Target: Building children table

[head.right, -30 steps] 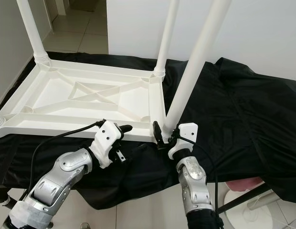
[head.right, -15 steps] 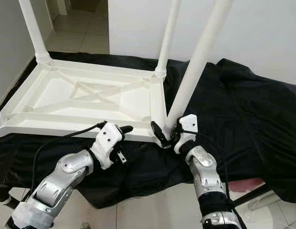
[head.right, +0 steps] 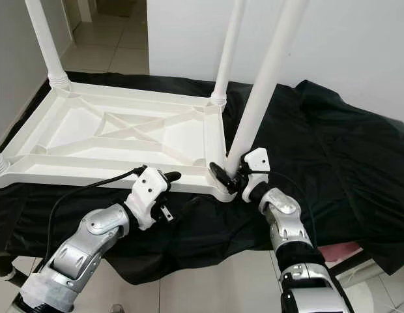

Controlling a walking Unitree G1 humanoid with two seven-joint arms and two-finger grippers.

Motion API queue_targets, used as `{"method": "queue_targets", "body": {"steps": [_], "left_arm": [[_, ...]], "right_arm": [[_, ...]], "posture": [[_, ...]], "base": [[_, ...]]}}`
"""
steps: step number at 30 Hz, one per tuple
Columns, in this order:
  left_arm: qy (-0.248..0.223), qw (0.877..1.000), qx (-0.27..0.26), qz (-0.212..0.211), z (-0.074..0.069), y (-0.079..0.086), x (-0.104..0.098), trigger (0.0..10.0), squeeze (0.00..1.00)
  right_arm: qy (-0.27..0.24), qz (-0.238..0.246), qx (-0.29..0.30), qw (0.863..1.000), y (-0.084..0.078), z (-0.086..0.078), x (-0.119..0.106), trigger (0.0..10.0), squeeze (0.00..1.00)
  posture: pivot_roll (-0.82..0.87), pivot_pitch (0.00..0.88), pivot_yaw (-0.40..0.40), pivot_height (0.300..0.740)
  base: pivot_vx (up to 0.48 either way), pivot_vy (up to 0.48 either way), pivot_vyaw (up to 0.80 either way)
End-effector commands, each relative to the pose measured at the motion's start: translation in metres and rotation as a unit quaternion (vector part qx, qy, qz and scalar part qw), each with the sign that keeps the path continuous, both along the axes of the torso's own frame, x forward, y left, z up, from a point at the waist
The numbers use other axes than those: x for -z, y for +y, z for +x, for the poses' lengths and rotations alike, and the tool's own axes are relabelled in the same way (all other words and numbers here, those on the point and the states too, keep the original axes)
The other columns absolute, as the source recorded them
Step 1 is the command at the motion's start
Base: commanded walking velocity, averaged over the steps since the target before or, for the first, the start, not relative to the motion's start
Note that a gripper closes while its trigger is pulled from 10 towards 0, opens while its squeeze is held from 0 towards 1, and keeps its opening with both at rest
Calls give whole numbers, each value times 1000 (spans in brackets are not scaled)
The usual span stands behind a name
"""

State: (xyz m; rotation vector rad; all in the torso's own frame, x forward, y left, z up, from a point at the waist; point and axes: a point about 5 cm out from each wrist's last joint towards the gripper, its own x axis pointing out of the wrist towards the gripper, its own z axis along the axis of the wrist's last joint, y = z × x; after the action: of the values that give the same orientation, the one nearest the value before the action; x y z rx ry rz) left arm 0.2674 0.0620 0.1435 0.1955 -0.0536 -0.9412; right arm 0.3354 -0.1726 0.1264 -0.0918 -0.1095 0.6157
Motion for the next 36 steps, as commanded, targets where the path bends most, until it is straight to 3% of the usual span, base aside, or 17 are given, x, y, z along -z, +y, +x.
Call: {"method": "queue_targets", "body": {"steps": [1, 9, 10, 16, 20, 24, 29, 31, 33, 34, 36], "left_arm": [[0, 1000, 18, 1, 0, -4, -1, 10000, 0], [-1, 1000, 19, 0, -2, -6, -2, 10000, 0], [0, 1000, 19, 1, -2, -6, -2, 10000, 0], [3, 1000, 20, 2, -2, -5, -1, 10000, 0], [3, 1000, 20, 3, -2, -5, -1, 10000, 0], [7, 1000, 24, 2, -4, -6, 0, 10000, 0], [9, 1000, 28, 1, -6, -8, 0, 10000, 0], [9, 1000, 28, 1, -6, -8, 0, 10000, 0], [10, 1000, 28, 2, -7, -7, 0, 10000, 0], [10, 1000, 28, 2, -7, -7, 0, 10000, 0], [12, 1000, 29, 1, -8, -7, 0, 10000, 0]], "right_arm": [[3, -6, -9, 1000, 1, 1, 3, 0, 0], [18, 17, -4, 1000, 2, -3, 12, 0, 0], [20, 24, 0, 1000, 3, -4, 13, 10000, 0], [24, 47, 15, 998, 6, -6, 15, 10000, 0], [39, 51, 70, 995, 8, -5, 17, 10000, 0], [34, 85, 133, 987, 14, -6, 13, 10000, 0], [56, 124, 240, 961, 20, -10, 16, 10000, 0], [56, 124, 240, 961, 20, -10, 16, 10000, 0], [61, 148, 319, 934, 28, -19, 16, 10000, 0], [61, 148, 319, 934, 28, -19, 16, 10000, 0], [58, 179, 357, 915, 40, -28, 9, 10000, 0]], "posture": [[46, 9, -92, 740], [49, 20, -93, 740], [46, 23, -93, 740], [38, 33, -88, 740], [34, 40, -85, 740], [27, 49, -79, 740], [25, 60, -74, 740], [25, 60, -74, 740], [27, 67, -75, 740], [27, 67, -75, 740], [27, 70, -76, 740]], "base": [[0, 0, 0], [0, 0, 0], [0, 0, 0], [0, 0, 0], [0, 0, 0], [0, 0, 0], [0, 0, 0], [0, 0, 0], [0, 0, 0], [0, 0, 0], [0, 0, 0]]}}
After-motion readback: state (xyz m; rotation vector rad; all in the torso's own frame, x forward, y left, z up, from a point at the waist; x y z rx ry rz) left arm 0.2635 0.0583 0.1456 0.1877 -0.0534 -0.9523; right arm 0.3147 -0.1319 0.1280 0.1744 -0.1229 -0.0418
